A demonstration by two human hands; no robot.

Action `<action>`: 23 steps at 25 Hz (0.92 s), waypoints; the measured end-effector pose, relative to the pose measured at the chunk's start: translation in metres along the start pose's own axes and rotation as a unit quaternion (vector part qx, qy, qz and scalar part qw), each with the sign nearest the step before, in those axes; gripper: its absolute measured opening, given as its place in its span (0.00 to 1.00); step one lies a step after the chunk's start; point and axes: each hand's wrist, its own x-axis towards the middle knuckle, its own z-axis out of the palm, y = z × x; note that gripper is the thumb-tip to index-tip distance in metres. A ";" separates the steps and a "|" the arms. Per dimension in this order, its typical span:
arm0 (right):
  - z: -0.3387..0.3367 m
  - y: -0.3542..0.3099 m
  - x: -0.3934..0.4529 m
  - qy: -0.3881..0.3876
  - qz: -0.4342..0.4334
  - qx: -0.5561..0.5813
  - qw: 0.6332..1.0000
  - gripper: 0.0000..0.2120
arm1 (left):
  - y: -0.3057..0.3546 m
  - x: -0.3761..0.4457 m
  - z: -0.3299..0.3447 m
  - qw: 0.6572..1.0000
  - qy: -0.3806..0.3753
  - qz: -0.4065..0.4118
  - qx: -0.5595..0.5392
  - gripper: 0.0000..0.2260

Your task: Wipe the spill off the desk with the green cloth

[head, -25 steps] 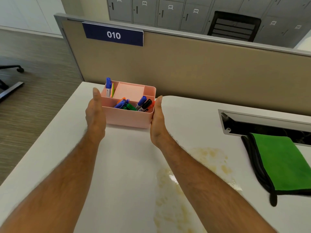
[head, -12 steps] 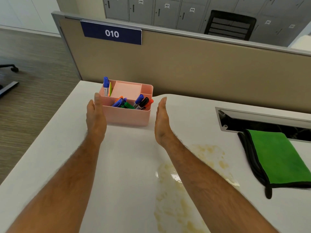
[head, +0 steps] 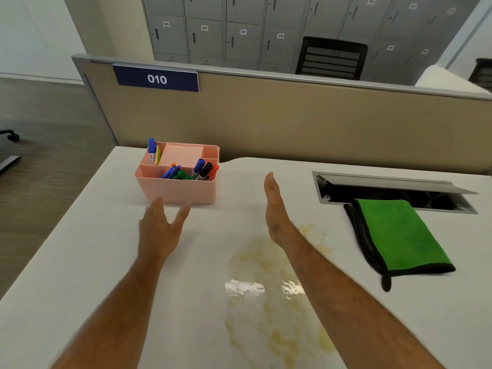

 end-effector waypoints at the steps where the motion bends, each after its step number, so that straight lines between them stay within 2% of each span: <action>1: -0.014 0.004 -0.006 0.017 -0.003 -0.043 0.999 0.36 | 0.000 -0.008 0.004 0.996 -0.014 0.047 0.073 0.45; 3: -0.044 0.014 -0.019 0.058 -0.018 -0.134 0.989 0.35 | 0.002 -0.022 0.012 0.973 -0.057 0.120 0.191 0.44; 6: -0.097 0.040 -0.032 0.125 -0.045 -0.280 0.951 0.36 | 0.007 -0.050 0.024 0.938 -0.076 0.200 0.271 0.46; 9: -0.155 0.066 -0.038 0.178 -0.050 -0.484 0.855 0.36 | 0.003 -0.075 0.035 0.931 -0.074 0.209 0.288 0.47; 11: -0.188 0.076 -0.043 0.185 -0.035 -0.572 0.798 0.35 | 0.000 -0.089 0.043 0.932 -0.081 0.203 0.288 0.47; 14: -0.218 0.083 -0.044 0.178 0.004 -0.638 0.750 0.35 | -0.003 -0.102 0.052 0.935 -0.099 0.183 0.286 0.46; 18: -0.238 0.089 -0.032 0.161 0.053 -0.647 0.744 0.36 | -0.004 -0.106 0.055 0.941 -0.097 0.166 0.278 0.44; 20: -0.243 0.088 -0.021 0.170 0.065 -0.656 0.732 0.33 | -0.003 -0.106 0.055 0.945 -0.092 0.163 0.268 0.42; 23: -0.245 0.073 -0.008 0.179 0.073 -0.688 0.699 0.22 | -0.005 -0.105 0.056 0.949 -0.090 0.159 0.256 0.40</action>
